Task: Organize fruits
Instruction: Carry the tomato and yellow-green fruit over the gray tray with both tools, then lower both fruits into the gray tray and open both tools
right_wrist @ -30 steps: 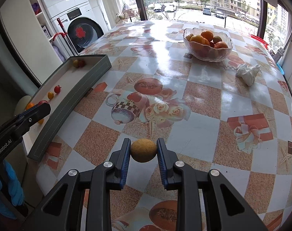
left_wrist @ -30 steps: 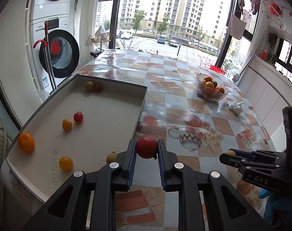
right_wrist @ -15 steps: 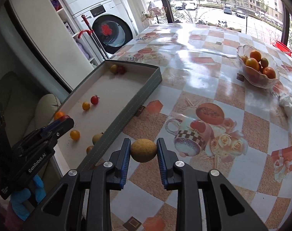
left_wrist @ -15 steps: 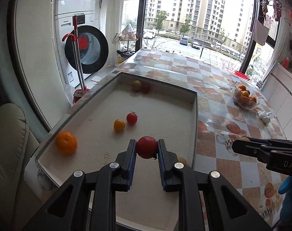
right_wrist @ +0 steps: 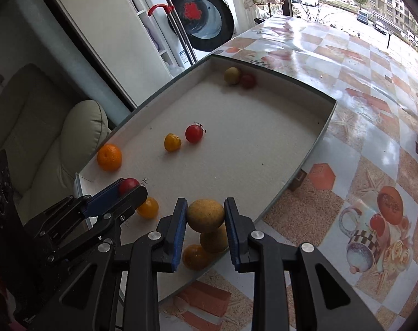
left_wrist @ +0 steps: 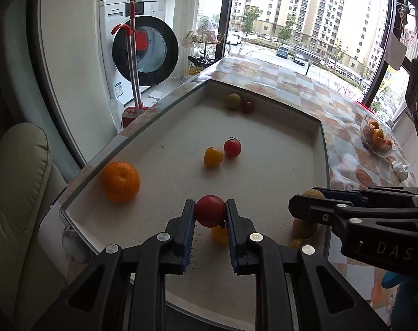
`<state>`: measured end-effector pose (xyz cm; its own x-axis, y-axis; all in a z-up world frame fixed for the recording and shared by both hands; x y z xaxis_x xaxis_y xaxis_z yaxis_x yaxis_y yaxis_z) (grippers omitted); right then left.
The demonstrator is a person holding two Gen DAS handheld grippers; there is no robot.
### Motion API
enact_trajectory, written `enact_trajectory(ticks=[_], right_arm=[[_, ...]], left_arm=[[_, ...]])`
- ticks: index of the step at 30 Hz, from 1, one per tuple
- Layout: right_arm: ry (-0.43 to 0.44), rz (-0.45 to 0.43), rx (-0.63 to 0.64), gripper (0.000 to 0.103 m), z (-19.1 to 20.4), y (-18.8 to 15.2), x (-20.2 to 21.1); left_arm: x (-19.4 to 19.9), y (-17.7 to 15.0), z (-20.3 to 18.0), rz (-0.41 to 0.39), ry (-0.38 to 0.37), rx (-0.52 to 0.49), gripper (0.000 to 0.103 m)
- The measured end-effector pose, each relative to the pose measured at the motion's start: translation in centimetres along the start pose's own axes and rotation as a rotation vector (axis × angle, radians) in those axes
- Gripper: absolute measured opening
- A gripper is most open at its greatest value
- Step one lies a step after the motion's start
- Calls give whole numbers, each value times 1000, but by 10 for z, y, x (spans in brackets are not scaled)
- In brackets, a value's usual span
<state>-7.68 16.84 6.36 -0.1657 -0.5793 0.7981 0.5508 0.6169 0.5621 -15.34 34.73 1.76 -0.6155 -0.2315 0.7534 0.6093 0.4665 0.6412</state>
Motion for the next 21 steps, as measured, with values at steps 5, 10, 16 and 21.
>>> enact_trajectory(ticks=[5, 10, 16, 21], right_arm=[[-18, 29, 45, 29, -1, -5, 6], [-27, 21, 38, 29, -2, -5, 12], [-54, 14, 53, 30, 3, -2, 12], [-73, 9, 58, 30, 2, 0, 8]], left_arm=[[1, -2, -5, 3, -16, -3, 23], [-1, -2, -6, 4, -17, 0, 23], [-2, -2, -7, 4, -13, -6, 23], [-5, 1, -8, 5, -1, -14, 23]])
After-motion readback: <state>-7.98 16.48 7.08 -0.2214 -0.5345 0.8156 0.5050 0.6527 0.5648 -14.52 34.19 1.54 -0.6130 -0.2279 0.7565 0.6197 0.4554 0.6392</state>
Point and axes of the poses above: each gripper's, at about its wrist camera, not at the fingertips, and x roughly against the way its jaws point, z to its left, y to its top, the point moved 1 cm from there along -x, roughly the way its jaws point, and after that the axes turned 4 degrees about x, right-handed, at the moved point
